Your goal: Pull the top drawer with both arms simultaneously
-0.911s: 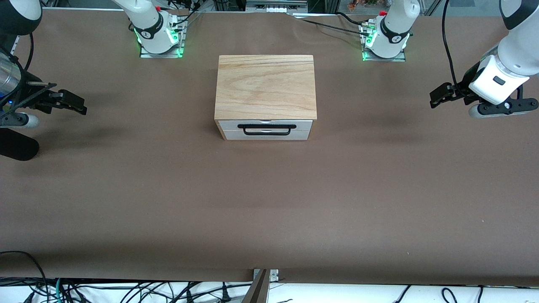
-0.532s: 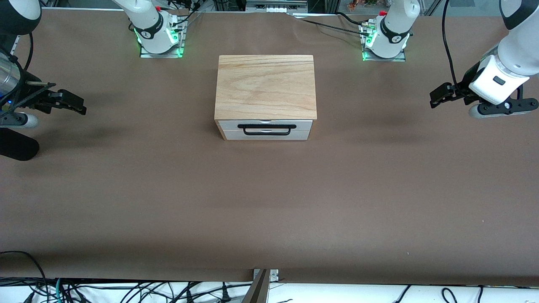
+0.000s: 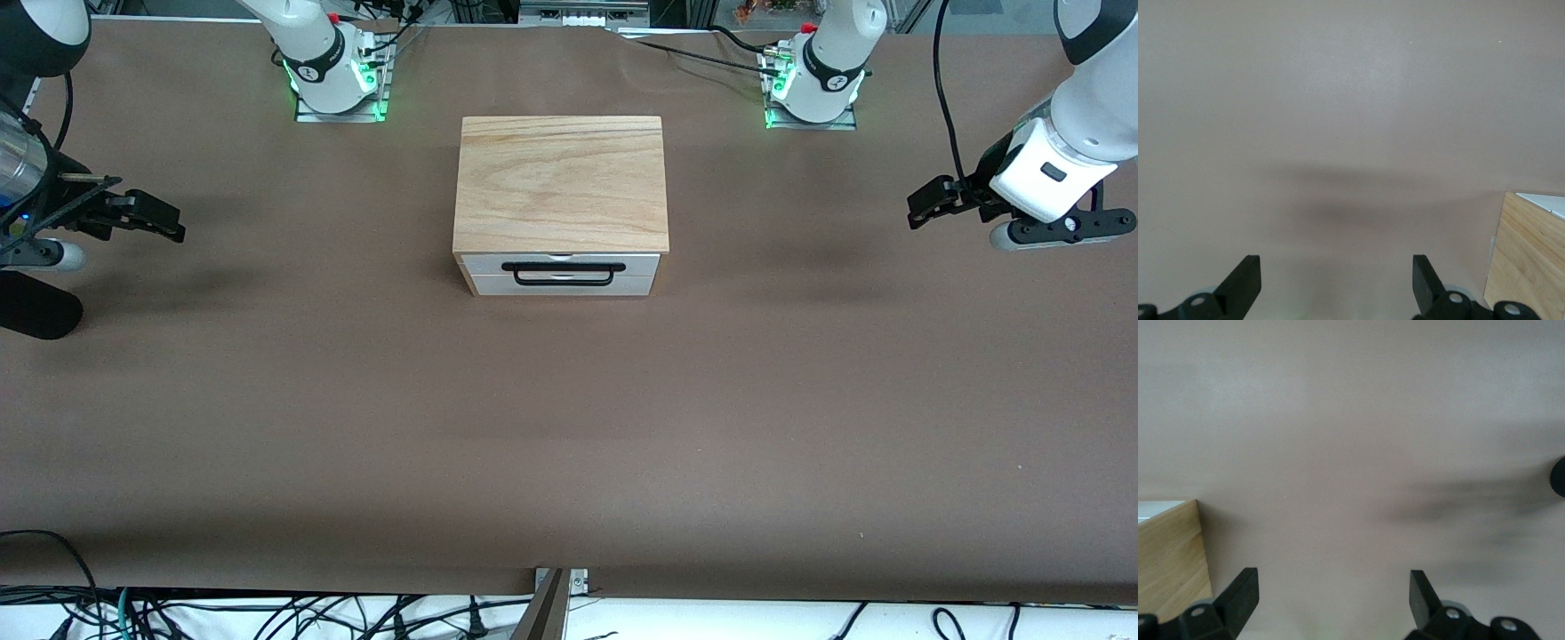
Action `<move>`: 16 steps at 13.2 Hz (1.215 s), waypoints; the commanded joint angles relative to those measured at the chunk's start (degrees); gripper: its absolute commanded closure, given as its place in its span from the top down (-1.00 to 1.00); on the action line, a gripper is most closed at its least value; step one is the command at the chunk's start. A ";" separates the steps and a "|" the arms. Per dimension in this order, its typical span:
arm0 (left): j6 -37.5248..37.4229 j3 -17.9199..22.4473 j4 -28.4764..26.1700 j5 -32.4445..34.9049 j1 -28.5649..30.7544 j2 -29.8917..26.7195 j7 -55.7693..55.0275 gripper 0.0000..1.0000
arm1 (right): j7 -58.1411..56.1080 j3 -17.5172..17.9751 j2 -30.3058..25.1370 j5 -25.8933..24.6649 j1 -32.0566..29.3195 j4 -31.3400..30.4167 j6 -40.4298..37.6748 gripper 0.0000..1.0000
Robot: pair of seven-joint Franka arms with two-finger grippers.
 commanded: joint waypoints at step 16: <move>-0.31 -0.46 -0.05 -1.65 0.60 0.29 0.35 1.00 | -1.24 -0.45 1.63 14.96 -0.57 -1.32 0.30 1.00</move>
